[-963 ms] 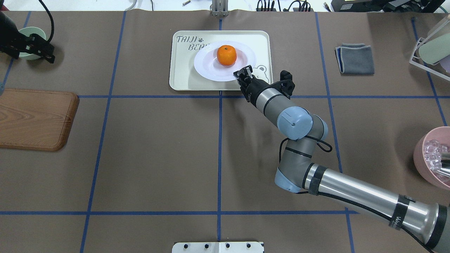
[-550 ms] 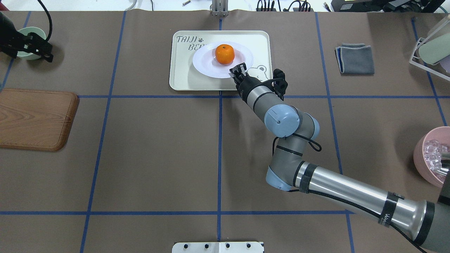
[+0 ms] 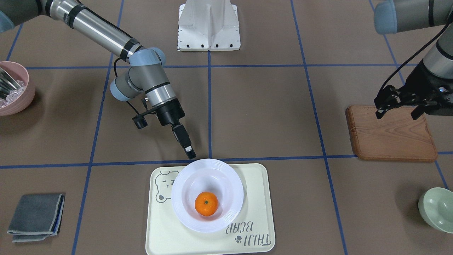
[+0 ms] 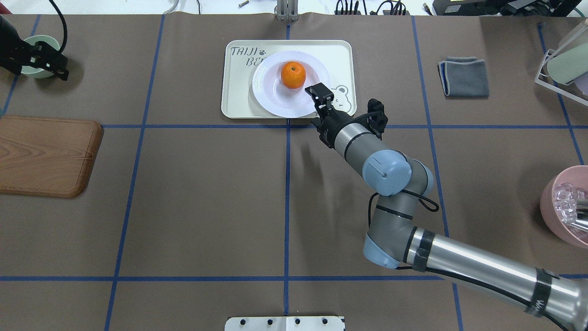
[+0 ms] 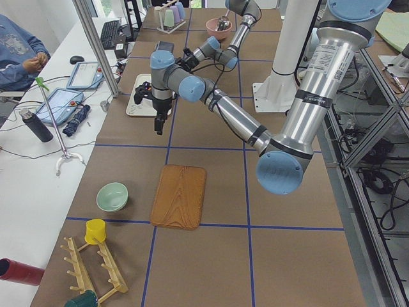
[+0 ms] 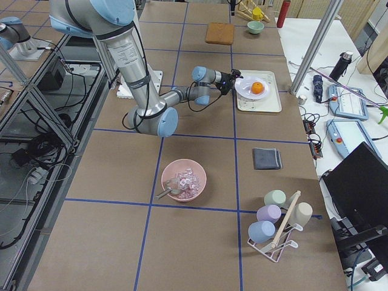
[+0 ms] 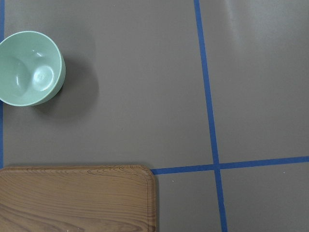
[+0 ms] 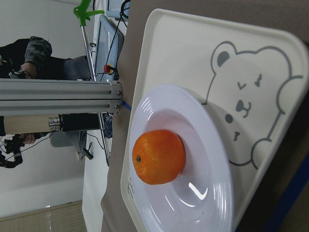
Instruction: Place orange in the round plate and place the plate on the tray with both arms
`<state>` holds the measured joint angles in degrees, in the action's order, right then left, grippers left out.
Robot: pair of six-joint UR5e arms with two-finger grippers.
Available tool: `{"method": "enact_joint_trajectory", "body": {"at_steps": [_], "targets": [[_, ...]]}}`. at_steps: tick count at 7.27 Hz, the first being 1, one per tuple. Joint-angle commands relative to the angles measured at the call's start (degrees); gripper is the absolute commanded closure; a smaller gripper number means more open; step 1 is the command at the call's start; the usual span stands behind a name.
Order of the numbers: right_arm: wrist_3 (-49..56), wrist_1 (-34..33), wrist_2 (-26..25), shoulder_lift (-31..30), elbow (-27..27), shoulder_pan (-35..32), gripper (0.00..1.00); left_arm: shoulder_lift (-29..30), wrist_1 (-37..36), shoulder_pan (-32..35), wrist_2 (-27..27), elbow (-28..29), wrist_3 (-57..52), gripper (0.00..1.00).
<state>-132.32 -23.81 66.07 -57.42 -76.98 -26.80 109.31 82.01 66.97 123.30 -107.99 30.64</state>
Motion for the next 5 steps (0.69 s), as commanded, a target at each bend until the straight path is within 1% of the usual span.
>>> {"method": "enact_joint_trajectory", "body": {"at_steps": [1,2,3,4,5], "targets": [[4.4,-3.7,3.2,-11.3,-15.4,1.8,0.0,-0.1,0.1,0.0,-0.2,0.3,-0.1,0.02],[16.4,-3.7,12.4,-17.3,-19.4,0.2,0.0,-0.2,0.1,0.1,-0.3,0.3,-1.8,0.02],[32.6,-3.7,24.7,-21.0,-20.3,-5.5,0.0,-1.9,0.2,0.3,-0.4,0.2,-6.7,0.02],[42.0,-4.0,38.3,-23.1,-19.4,-13.8,0.0,-2.7,0.2,1.0,0.0,0.3,-9.7,0.02],[50.0,-7.6,53.0,-23.2,-16.8,-25.0,0.0,-3.6,0.3,1.1,0.2,0.4,-11.5,0.02]]}}
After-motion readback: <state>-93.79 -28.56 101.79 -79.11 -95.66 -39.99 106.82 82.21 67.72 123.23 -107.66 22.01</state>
